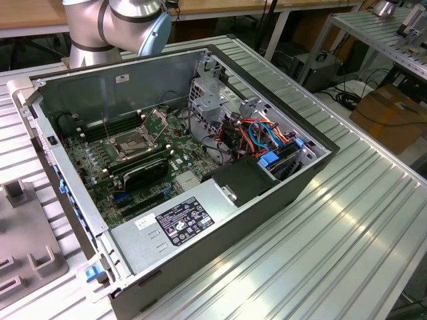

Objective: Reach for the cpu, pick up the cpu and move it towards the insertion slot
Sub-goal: 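Pick up the cpu and move it towards the insertion slot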

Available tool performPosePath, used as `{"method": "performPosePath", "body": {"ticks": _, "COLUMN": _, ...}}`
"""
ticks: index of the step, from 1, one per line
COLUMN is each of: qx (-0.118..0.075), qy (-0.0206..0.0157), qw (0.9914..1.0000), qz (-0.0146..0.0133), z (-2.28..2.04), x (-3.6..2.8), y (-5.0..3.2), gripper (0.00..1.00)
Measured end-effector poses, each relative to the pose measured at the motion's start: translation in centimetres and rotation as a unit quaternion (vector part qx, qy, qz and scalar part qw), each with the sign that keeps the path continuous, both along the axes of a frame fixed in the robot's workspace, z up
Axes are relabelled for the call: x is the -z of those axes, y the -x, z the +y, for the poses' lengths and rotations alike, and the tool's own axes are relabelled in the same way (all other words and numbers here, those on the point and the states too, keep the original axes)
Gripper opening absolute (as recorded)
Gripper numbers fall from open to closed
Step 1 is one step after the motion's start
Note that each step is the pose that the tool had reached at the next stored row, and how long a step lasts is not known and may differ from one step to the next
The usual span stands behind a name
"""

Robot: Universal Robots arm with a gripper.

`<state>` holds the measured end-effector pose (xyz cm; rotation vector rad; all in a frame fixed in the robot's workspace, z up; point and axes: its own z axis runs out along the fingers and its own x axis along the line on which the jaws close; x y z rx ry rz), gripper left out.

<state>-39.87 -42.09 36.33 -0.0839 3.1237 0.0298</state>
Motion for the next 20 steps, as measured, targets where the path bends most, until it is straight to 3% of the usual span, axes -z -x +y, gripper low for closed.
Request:
{"method": "performPosePath", "body": {"ticks": 6, "qx": 0.000, "qy": 0.0000, "qw": 1.00000, "qz": 0.0000, "z": 0.01, "x": 0.00, "y": -0.99, "gripper": 0.55}}
{"method": "performPosePath", "body": {"ticks": 12, "qx": 0.000, "qy": 0.0000, "qw": 1.00000, "qz": 0.0000, "z": 0.00, "x": -0.03, "y": -1.05, "gripper": 0.55}}
{"method": "performPosePath", "body": {"ticks": 20, "qx": 0.000, "qy": 0.0000, "qw": 1.00000, "qz": -0.0001, "z": 0.00, "x": -0.77, "y": -1.05, "gripper": 0.55}}
